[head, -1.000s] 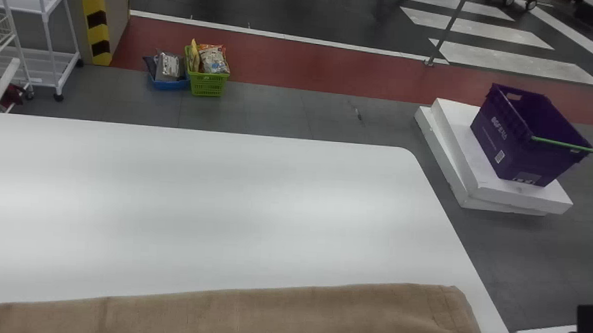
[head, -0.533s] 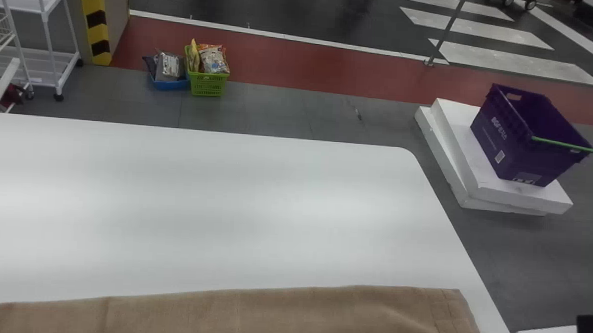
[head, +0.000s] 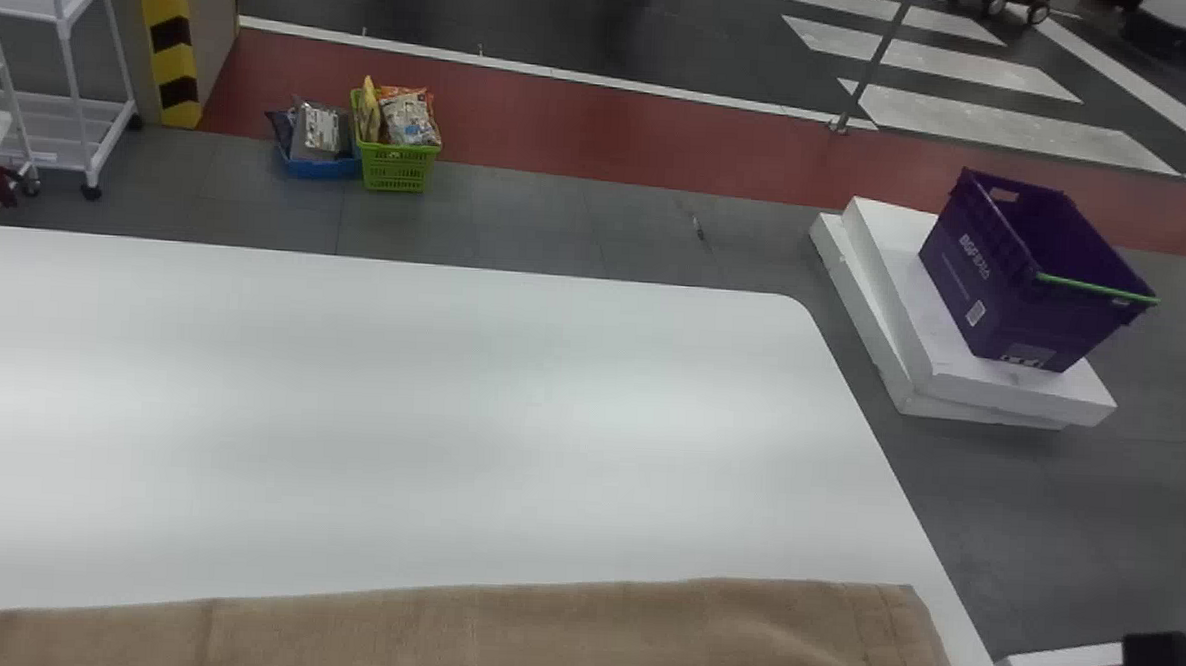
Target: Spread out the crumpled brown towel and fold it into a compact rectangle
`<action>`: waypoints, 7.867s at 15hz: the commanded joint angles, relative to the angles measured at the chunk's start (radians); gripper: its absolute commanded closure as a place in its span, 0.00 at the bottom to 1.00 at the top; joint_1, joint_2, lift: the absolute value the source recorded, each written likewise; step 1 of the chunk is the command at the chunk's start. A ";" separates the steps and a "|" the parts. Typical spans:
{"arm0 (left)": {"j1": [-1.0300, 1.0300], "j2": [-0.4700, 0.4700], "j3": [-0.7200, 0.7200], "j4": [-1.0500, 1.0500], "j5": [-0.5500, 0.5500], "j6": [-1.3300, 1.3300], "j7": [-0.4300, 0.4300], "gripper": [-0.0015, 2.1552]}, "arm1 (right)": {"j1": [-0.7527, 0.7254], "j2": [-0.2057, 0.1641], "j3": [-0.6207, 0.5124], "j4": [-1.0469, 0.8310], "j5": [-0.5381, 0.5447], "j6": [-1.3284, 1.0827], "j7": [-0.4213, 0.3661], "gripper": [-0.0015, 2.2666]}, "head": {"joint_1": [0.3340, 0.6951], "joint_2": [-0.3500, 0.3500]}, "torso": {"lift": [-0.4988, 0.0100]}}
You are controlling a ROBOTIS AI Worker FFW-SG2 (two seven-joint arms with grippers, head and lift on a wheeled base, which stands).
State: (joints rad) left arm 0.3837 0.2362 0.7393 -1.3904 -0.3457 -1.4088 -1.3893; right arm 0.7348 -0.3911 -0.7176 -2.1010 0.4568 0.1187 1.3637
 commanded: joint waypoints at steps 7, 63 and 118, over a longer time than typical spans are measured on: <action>0.001 -0.002 -0.003 -0.004 -0.003 0.003 -0.007 0.46 | 0.032 0.000 0.014 -0.002 0.016 -0.024 0.003 0.50 | 1.00 0.05 | 0.73; -0.022 -0.038 -0.049 -0.038 -0.012 0.052 -0.005 0.34 | -0.201 0.031 0.004 0.167 -0.173 0.187 0.003 0.17 | 1.00 0.00 | 0.73; 0.060 -0.072 -0.075 -0.173 -0.035 0.123 -0.060 0.47 | -0.193 -0.014 0.659 -0.290 0.148 0.592 0.003 0.14 | 1.00 0.69 | 0.73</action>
State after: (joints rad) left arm 0.4434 0.1642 0.6642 -1.5631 -0.3801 -1.2861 -1.4496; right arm 0.5430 -0.4027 -0.0933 -2.3912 0.5827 0.7102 1.3637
